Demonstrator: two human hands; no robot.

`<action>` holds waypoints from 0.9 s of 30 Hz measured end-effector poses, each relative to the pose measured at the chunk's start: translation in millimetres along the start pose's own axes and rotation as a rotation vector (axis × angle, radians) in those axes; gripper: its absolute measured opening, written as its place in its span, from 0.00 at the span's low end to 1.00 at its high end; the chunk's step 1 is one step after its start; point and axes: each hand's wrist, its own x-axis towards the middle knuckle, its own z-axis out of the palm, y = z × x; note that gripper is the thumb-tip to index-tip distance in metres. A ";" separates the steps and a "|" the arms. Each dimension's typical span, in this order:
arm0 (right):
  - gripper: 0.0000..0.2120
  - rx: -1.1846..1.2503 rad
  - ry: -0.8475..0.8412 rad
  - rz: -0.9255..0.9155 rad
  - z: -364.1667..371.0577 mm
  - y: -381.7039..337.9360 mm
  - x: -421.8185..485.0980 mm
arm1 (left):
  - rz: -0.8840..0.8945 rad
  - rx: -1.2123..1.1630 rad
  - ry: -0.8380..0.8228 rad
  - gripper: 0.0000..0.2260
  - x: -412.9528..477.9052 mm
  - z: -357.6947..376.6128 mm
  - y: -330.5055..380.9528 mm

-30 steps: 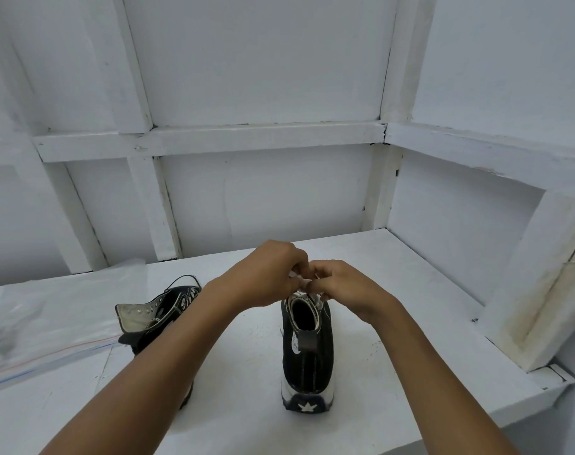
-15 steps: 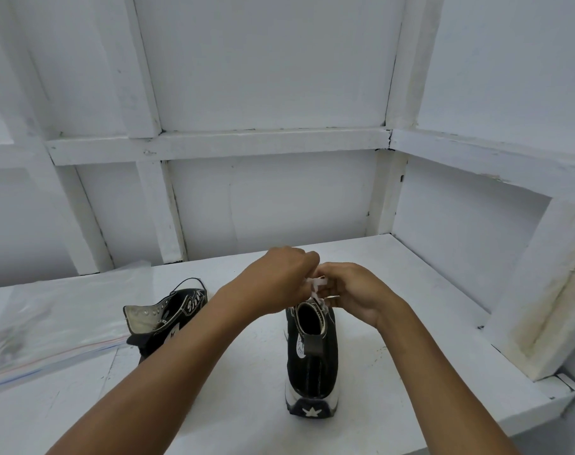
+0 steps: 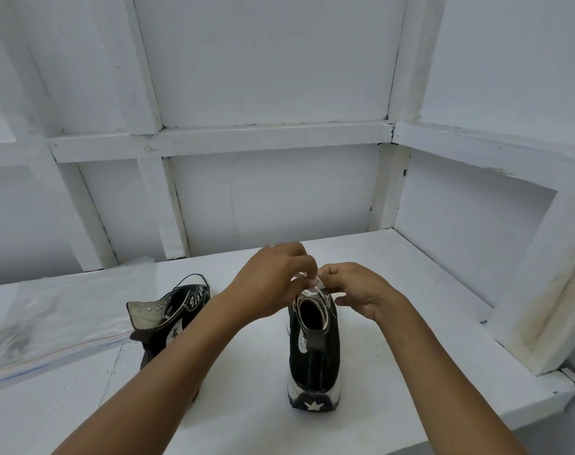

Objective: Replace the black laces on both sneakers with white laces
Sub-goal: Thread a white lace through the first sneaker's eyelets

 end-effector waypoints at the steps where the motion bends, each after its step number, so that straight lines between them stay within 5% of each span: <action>1: 0.08 -0.017 0.012 0.006 0.1 0.5 1.3 | -0.005 0.009 0.013 0.07 -1.5 0.6 0.1; 11: 0.16 -0.198 0.244 0.026 9.2 -7.0 4.7 | -0.201 0.018 -0.050 0.06 -29.9 -0.4 17.7; 17: 0.23 -0.325 0.335 -0.001 16.1 -7.0 3.1 | -0.357 -0.173 -0.090 0.05 -36.4 -3.8 31.3; 27: 0.10 -0.405 0.479 -0.210 31.3 -32.1 -35.7 | -0.682 -0.423 0.196 0.07 -43.3 -37.0 43.6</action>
